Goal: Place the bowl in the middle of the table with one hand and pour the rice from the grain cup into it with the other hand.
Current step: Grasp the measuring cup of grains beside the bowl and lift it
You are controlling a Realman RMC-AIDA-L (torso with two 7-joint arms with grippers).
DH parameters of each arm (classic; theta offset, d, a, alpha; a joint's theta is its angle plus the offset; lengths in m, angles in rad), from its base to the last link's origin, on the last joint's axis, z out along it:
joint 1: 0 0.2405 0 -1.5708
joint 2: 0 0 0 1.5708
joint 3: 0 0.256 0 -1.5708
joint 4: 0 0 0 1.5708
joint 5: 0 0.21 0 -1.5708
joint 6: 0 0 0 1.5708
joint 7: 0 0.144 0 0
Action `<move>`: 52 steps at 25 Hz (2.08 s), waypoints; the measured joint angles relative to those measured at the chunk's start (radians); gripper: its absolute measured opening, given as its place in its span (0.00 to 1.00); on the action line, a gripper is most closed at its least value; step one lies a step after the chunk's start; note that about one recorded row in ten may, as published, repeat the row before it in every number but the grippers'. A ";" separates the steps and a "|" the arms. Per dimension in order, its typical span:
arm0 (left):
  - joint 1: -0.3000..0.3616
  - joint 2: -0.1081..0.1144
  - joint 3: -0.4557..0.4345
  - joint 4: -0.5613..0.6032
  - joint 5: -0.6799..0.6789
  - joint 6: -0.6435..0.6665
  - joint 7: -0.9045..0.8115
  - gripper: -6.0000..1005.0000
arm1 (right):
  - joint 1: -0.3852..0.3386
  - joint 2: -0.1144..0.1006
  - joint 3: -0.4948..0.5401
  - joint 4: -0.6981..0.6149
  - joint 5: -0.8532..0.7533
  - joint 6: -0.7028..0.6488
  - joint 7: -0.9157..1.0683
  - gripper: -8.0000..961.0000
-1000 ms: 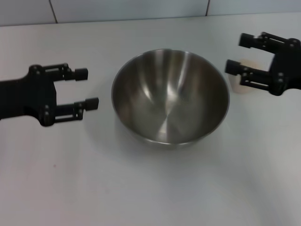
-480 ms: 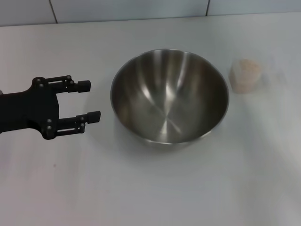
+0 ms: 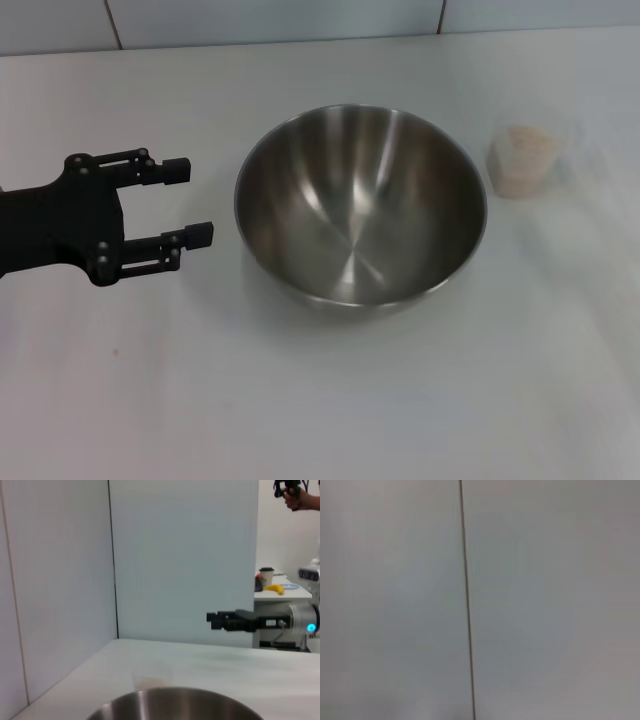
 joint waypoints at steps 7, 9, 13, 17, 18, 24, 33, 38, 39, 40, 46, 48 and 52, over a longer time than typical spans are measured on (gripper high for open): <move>0.004 -0.004 -0.020 -0.001 -0.001 0.003 -0.003 0.69 | 0.074 0.000 0.006 0.072 0.001 0.080 -0.071 0.76; 0.006 -0.006 -0.021 -0.002 -0.001 0.004 -0.002 0.69 | 0.105 -0.001 0.000 0.081 -0.001 0.123 -0.080 0.76; 0.006 -0.008 -0.023 -0.002 -0.002 0.004 -0.002 0.69 | 0.129 -0.002 -0.005 0.095 -0.004 0.154 -0.082 0.76; 0.006 -0.011 -0.027 0.003 -0.003 0.005 -0.003 0.69 | 0.143 -0.004 -0.014 0.110 -0.026 0.168 -0.050 0.76; 0.006 -0.011 -0.027 0.003 -0.003 0.005 -0.003 0.69 | 0.143 -0.004 -0.014 0.110 -0.026 0.168 -0.050 0.76; 0.006 -0.011 -0.048 0.003 -0.004 0.004 -0.003 0.69 | 0.156 -0.004 -0.014 0.134 -0.030 0.206 -0.054 0.76; -0.003 -0.011 -0.049 0.007 -0.004 -0.004 0.003 0.69 | 0.202 -0.004 -0.014 0.165 -0.031 0.282 -0.056 0.76; -0.005 -0.010 -0.049 0.007 -0.004 -0.005 0.004 0.69 | 0.220 -0.004 -0.015 0.174 -0.031 0.311 -0.056 0.76; -0.005 -0.010 -0.049 0.007 -0.004 -0.005 0.004 0.69 | 0.220 -0.004 -0.015 0.174 -0.031 0.311 -0.056 0.76; -0.005 -0.010 -0.049 0.007 -0.004 -0.005 0.004 0.69 | 0.222 -0.004 -0.015 0.175 -0.031 0.318 -0.056 0.76; -0.008 -0.009 -0.050 0.007 -0.004 -0.008 0.004 0.69 | 0.233 -0.004 -0.017 0.177 -0.030 0.332 -0.057 0.76; -0.014 -0.008 -0.057 0.007 -0.004 -0.008 0.005 0.69 | 0.238 -0.004 -0.024 0.177 -0.030 0.341 -0.057 0.76; -0.018 -0.008 -0.060 0.007 -0.004 -0.008 0.006 0.69 | 0.247 -0.004 -0.033 0.178 -0.031 0.355 -0.055 0.76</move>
